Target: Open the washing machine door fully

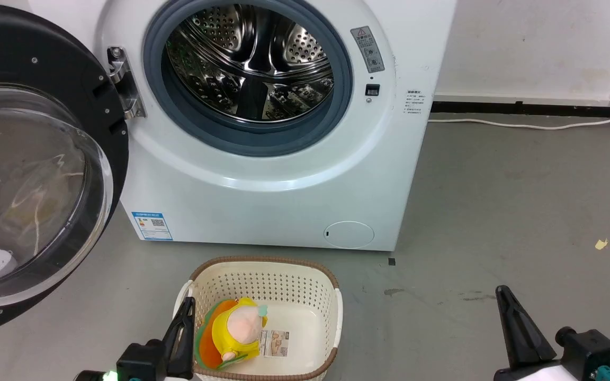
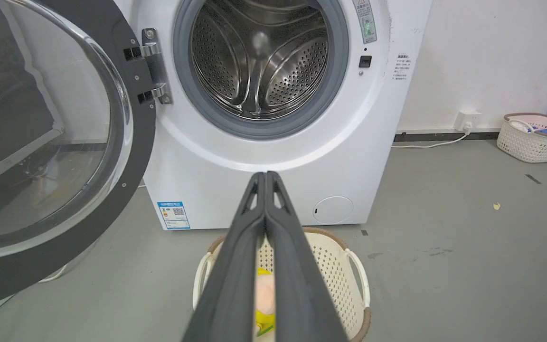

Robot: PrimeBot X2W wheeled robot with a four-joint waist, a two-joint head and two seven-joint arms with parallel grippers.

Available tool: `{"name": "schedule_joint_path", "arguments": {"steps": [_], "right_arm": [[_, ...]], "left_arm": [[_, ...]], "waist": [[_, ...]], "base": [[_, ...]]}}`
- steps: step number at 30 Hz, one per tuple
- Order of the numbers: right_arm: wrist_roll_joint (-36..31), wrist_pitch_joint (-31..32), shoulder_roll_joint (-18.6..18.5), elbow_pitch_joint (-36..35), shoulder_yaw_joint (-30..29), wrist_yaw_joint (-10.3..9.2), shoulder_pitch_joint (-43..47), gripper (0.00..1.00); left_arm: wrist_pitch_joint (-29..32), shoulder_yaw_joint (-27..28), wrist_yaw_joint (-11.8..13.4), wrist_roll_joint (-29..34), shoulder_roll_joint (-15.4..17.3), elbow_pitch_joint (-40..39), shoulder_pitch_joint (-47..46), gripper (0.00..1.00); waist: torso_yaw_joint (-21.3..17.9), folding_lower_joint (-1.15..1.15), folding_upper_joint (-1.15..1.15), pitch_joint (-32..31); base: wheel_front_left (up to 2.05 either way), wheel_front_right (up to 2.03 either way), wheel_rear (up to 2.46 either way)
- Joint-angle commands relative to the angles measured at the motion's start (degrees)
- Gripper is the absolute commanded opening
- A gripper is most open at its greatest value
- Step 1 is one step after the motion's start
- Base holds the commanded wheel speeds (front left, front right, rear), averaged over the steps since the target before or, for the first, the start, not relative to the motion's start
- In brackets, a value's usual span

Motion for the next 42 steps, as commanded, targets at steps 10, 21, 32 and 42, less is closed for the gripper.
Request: {"name": "schedule_joint_path", "arguments": {"steps": [10, 21, 32, 42], "right_arm": [[-1.03, 1.24, 0.08, -0.79, 0.1, 0.01, -0.85, 0.0], [-1.77, 2.77, 0.12, -1.33, 0.16, 0.02, -1.32, 0.0], [-2.4, 4.07, 0.14, -1.79, 0.2, 0.02, -1.71, 0.0], [-2.97, 5.25, 0.17, -2.21, 0.25, 0.03, -2.07, 0.0]], "left_arm": [[1.23, 0.82, -0.17, 0.78, -0.59, -0.77, -0.94, 0.0], [2.75, 1.54, -0.26, 1.37, -0.93, -1.44, -1.4, 0.0], [4.04, 2.15, -0.34, 1.86, -1.21, -2.01, -1.79, 0.0], [5.21, 2.7, -0.41, 2.32, -1.47, -2.52, -2.15, 0.0]], "waist": [[-0.2, 0.0, 0.0, 0.15], [-0.46, 0.0, 0.0, 0.34], [-0.69, 0.0, 0.0, 0.51], [-0.89, 0.0, 0.0, 0.66]], "base": [[0.0, 0.0, 0.0], [0.0, 0.0, 0.0], [0.0, 0.0, 0.0], [0.0, 0.0, 0.0]]}}
